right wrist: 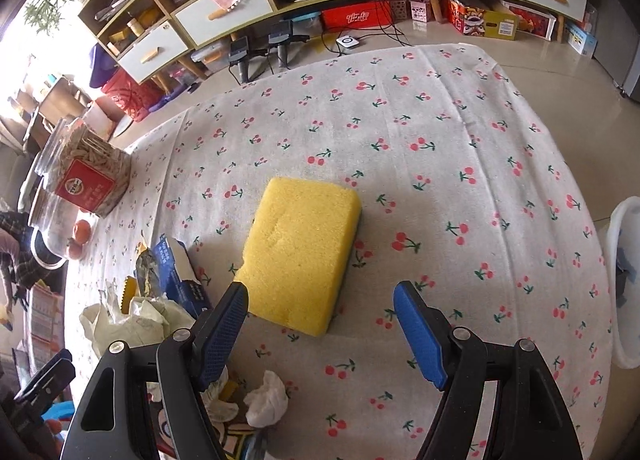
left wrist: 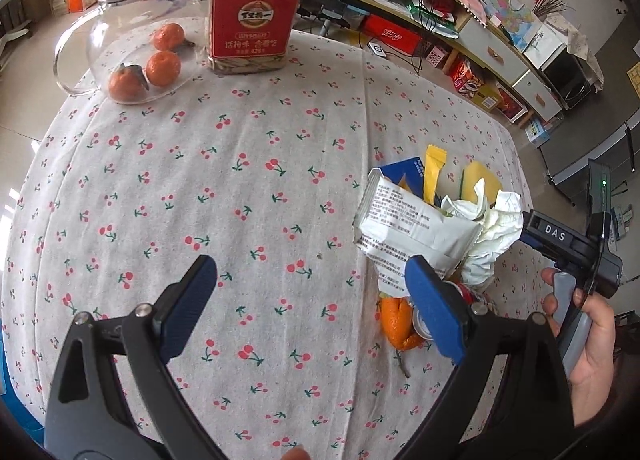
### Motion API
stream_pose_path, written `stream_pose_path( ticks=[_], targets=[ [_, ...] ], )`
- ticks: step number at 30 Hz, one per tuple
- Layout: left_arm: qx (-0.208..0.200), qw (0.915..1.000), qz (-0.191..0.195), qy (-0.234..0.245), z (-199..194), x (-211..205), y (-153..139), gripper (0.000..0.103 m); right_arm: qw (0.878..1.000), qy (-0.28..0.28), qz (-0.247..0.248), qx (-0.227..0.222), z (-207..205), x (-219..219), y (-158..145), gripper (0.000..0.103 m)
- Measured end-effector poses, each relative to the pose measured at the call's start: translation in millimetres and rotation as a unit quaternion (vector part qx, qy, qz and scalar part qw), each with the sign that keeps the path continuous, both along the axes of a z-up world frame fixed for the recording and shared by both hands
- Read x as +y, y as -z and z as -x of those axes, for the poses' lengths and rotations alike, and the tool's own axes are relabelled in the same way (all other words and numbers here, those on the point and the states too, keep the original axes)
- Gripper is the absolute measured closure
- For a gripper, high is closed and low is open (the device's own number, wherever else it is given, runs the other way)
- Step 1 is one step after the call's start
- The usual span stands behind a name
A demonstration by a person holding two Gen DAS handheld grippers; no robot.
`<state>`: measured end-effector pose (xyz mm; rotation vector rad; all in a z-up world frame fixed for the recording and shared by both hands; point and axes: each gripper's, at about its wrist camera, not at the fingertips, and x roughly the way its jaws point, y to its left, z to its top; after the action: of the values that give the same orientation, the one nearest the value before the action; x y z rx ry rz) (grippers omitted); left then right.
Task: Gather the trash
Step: 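Grasp the yellow sponge with the right gripper while the left gripper approaches the wrapper pile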
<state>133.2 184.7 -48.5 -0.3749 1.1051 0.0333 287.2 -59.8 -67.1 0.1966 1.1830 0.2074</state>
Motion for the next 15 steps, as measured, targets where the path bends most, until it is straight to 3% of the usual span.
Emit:
stream_pose_path(
  ticks=[9,10,11,15],
  targets=[
    [-0.006,0.9999,0.002,0.011,-18.7,-18.9,-1.6,0.008,1.000,-0.016,0.001,0.010,-6.1,15.0,12.3,0.026],
    [-0.006,0.9999,0.001,0.013,-21.3,-22.0,-1.4,0.008,1.000,-0.016,-0.006,0.014,-6.4,14.0,14.3,0.030],
    [-0.006,0.9999,0.002,0.016,-23.6,-25.2,-0.5,0.008,1.000,-0.016,-0.015,0.017,-7.2,14.0,16.4,0.045],
    [0.000,0.9995,0.001,0.031,-32.9,-36.8,5.2,0.008,0.999,-0.013,-0.037,0.026,-5.1,6.3,14.0,0.053]
  ],
)
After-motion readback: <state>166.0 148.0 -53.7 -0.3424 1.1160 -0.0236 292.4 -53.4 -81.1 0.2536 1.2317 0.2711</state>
